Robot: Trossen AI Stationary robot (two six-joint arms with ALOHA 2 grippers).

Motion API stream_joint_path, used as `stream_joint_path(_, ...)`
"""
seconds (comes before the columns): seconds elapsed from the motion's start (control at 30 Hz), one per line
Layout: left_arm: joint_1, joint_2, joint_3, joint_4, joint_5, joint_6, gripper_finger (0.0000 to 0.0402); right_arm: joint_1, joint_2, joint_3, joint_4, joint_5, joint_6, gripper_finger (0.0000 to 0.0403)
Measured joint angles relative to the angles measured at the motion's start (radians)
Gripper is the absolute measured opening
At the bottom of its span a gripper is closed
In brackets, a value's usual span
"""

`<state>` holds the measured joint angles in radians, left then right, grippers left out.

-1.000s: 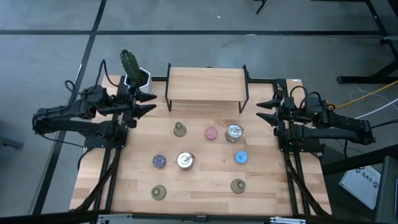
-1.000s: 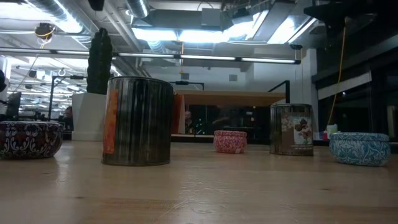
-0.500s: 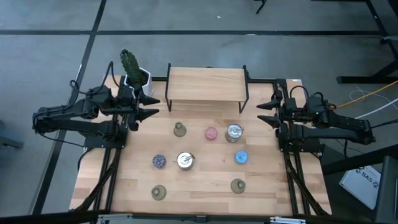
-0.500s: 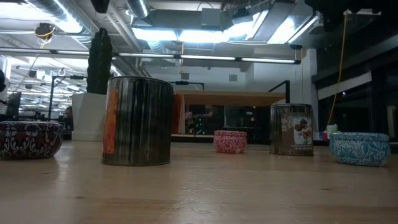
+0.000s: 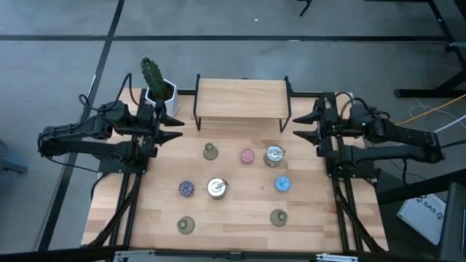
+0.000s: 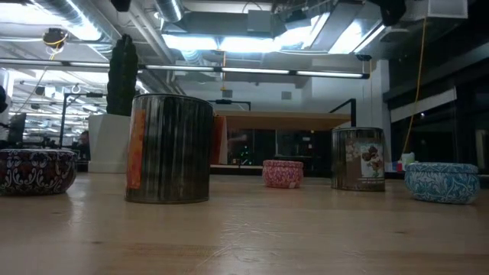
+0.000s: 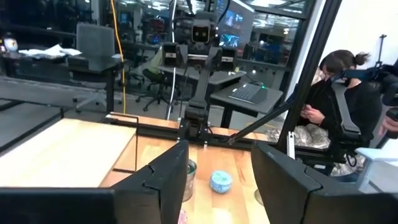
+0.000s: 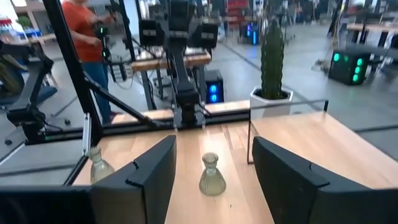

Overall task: Pick & Place candle stick holders
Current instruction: Put the top right silver scented candle on the shelf

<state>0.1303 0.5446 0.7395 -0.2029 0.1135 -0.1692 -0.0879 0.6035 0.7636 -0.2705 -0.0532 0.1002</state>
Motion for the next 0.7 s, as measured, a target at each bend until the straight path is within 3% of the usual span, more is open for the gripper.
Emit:
stream_joint_path(0.2,0.0,0.001,0.0,-0.034,0.0,0.0,0.0161,0.0,0.063,0.063,-0.101,0.0,0.005,0.0213)
stream_joint_path(0.7,0.0,-0.011,0.0,-0.034,-0.041,-0.111,0.016,0.0,0.07,0.067,-0.108,-0.006,0.031,0.0213)
